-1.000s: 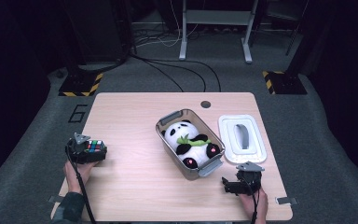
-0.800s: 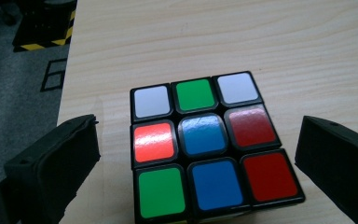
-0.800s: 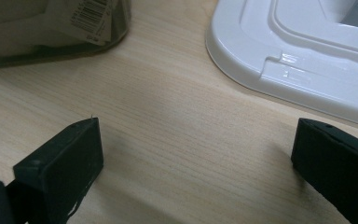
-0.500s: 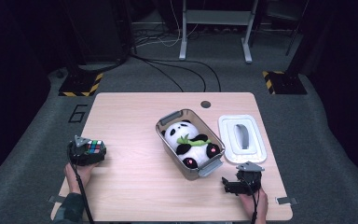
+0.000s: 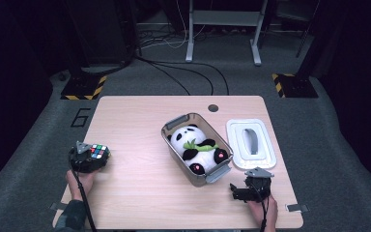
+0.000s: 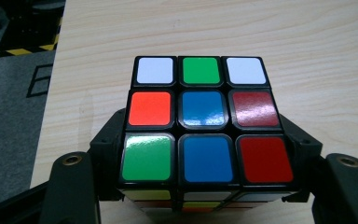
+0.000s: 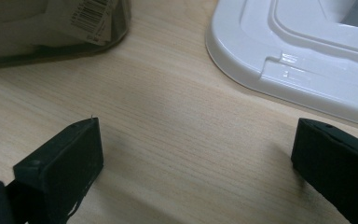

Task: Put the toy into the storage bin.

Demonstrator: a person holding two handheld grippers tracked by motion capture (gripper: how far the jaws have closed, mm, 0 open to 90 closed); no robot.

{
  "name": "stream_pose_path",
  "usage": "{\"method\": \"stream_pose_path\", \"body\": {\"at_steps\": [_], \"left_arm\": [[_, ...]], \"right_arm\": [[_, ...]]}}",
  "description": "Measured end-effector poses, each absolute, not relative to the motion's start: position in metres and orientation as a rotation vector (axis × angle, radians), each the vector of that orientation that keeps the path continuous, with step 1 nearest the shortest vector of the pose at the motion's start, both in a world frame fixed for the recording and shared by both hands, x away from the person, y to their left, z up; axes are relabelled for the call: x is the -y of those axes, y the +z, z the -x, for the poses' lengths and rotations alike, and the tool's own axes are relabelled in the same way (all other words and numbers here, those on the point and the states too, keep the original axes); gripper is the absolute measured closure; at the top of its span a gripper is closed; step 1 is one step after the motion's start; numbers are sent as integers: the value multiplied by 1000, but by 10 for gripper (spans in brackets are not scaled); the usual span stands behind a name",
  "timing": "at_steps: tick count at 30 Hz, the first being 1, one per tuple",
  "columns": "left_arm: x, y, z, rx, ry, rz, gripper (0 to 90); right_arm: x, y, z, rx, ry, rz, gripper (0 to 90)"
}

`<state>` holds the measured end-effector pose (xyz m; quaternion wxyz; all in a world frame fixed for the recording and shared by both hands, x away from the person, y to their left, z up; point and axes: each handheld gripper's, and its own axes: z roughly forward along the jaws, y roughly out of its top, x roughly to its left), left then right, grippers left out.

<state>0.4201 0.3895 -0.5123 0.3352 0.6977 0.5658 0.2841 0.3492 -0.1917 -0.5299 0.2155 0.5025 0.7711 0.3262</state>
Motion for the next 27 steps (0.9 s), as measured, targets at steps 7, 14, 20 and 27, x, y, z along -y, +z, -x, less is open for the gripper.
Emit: {"method": "stream_pose_path", "body": {"at_steps": [7, 14, 20, 27], "left_arm": [[-384, -506, -417, -1449, 713, -1823, 341], [-374, -496, -412, -1391, 696, -1857, 341], [-363, -484, -408, -1330, 690, -1891, 341], [-346, -470, -404, -1258, 676, -1920, 341]], "right_arm": [[192, -530, -349, -2139, 904, -1393, 14], [192, -530, -349, -2138, 905, -1393, 14], [192, -530, -349, -2139, 904, -1393, 14], [192, -530, -349, -2139, 903, -1393, 14]]}}
